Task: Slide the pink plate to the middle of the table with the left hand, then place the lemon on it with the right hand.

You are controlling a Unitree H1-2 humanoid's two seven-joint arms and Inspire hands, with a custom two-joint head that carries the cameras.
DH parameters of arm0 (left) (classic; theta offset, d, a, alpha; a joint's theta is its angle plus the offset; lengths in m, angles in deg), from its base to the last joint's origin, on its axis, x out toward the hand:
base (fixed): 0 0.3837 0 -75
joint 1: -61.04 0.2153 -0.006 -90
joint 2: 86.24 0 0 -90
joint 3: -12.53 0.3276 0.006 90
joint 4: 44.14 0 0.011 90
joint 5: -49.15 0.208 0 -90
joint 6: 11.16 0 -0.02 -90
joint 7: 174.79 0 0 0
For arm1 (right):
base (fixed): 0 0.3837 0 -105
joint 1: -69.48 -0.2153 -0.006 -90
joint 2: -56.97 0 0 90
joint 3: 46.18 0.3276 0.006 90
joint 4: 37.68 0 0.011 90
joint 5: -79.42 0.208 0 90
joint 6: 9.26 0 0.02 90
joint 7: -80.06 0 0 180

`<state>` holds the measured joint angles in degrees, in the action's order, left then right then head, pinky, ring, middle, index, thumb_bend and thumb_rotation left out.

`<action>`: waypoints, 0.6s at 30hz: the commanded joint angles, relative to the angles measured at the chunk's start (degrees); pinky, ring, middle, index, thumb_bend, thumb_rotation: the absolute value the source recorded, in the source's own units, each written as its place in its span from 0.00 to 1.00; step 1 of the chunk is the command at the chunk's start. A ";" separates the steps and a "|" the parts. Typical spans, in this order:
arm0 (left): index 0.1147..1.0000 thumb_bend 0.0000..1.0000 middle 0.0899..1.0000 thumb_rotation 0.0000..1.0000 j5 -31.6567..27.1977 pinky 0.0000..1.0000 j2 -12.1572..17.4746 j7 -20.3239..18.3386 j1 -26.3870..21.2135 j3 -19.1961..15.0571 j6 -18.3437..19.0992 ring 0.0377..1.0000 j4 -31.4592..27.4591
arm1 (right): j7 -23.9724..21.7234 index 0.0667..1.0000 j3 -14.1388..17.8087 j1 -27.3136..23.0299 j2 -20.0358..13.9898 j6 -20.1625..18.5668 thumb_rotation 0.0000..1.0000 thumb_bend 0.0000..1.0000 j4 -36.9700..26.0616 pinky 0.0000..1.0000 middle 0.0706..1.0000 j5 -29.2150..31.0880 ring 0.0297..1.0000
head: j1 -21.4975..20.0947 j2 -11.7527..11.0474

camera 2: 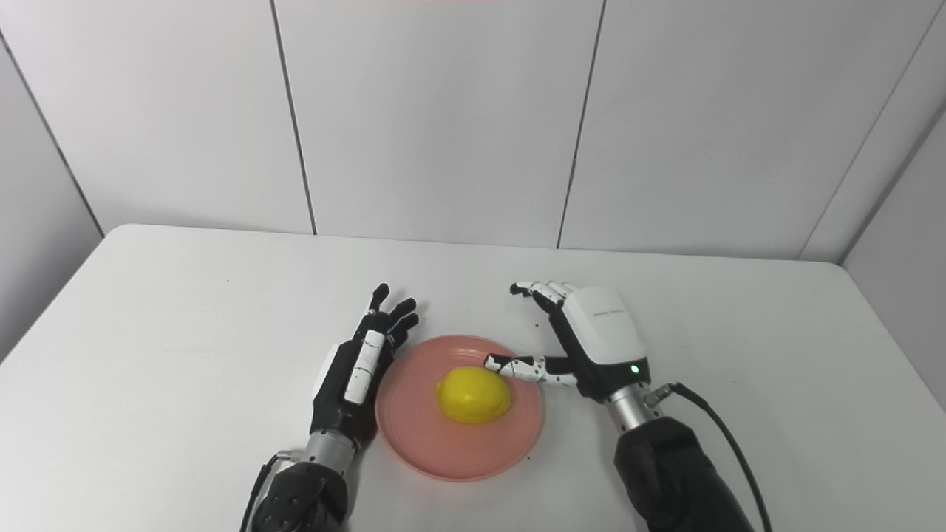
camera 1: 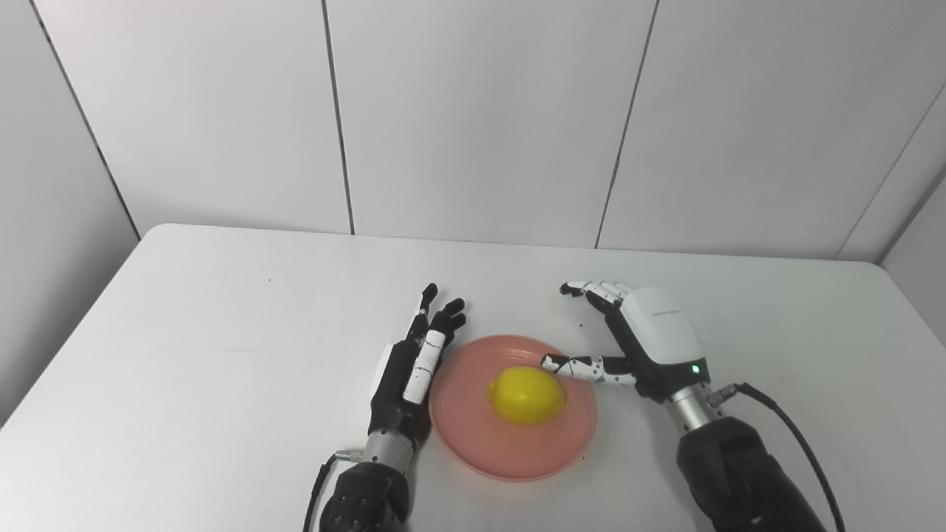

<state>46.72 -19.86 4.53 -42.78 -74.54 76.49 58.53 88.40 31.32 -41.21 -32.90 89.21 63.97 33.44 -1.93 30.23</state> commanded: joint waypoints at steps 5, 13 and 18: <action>0.95 0.81 0.97 0.80 4.38 0.97 2.80 3.86 -0.44 -1.18 -8.02 0.98 7.08 | -4.01 0.82 8.85 1.40 7.41 -0.86 1.00 0.74 3.07 0.76 0.85 24.31 0.84 | 0.16 -0.01; 0.98 0.82 0.99 0.83 5.92 0.99 5.34 5.68 -4.41 -2.23 -10.07 1.00 10.51 | -6.55 0.89 15.30 1.40 12.06 1.43 1.00 0.78 9.05 0.87 0.91 41.78 0.91 | 0.17 0.00; 0.97 0.85 0.96 0.85 8.15 0.95 6.73 7.71 -6.07 -2.22 -8.41 0.96 11.01 | -5.60 0.90 17.45 1.48 14.24 0.05 1.00 0.77 8.95 0.91 0.91 46.07 0.91 | 0.13 0.01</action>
<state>53.48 -14.54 11.33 -49.92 -76.13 68.32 67.63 82.29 48.82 -40.59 -20.55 88.41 71.70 78.06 -1.85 30.23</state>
